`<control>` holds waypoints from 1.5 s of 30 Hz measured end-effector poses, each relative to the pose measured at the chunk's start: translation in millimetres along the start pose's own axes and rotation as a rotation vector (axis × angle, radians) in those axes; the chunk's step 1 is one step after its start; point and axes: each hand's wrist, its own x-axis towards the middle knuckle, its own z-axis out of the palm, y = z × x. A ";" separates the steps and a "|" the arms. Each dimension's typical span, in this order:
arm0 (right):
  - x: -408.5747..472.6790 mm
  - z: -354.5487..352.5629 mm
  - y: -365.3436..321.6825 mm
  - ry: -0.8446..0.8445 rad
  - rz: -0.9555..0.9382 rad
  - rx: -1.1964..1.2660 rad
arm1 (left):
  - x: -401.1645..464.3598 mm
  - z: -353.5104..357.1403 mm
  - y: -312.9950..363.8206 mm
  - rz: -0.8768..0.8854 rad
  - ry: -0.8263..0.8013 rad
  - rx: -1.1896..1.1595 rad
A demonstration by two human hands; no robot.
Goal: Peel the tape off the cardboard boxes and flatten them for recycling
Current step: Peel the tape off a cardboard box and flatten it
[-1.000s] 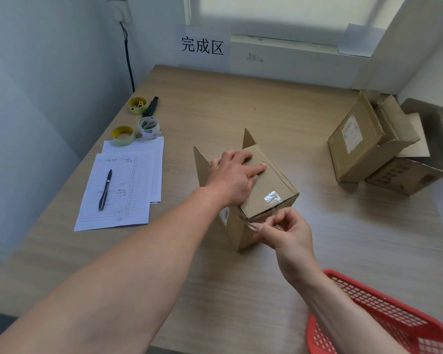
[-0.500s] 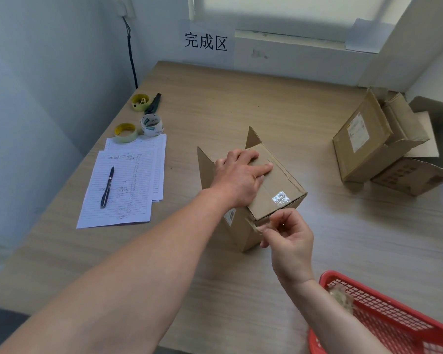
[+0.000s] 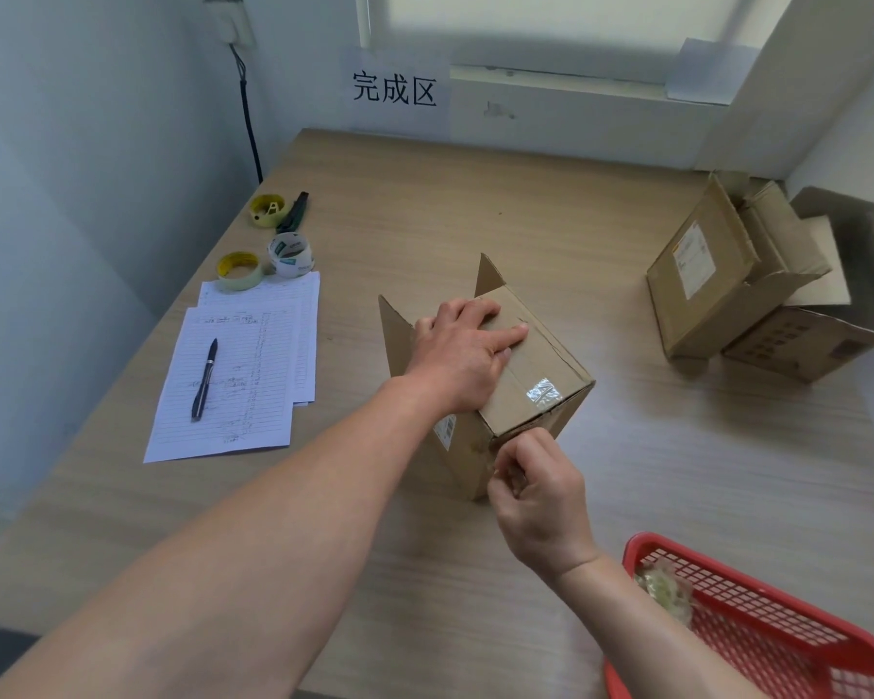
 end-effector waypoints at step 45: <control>86.9 -76.1 0.1 -0.227 0.292 -0.429 | -12.8 -13.3 7.9 0.054 -0.276 0.076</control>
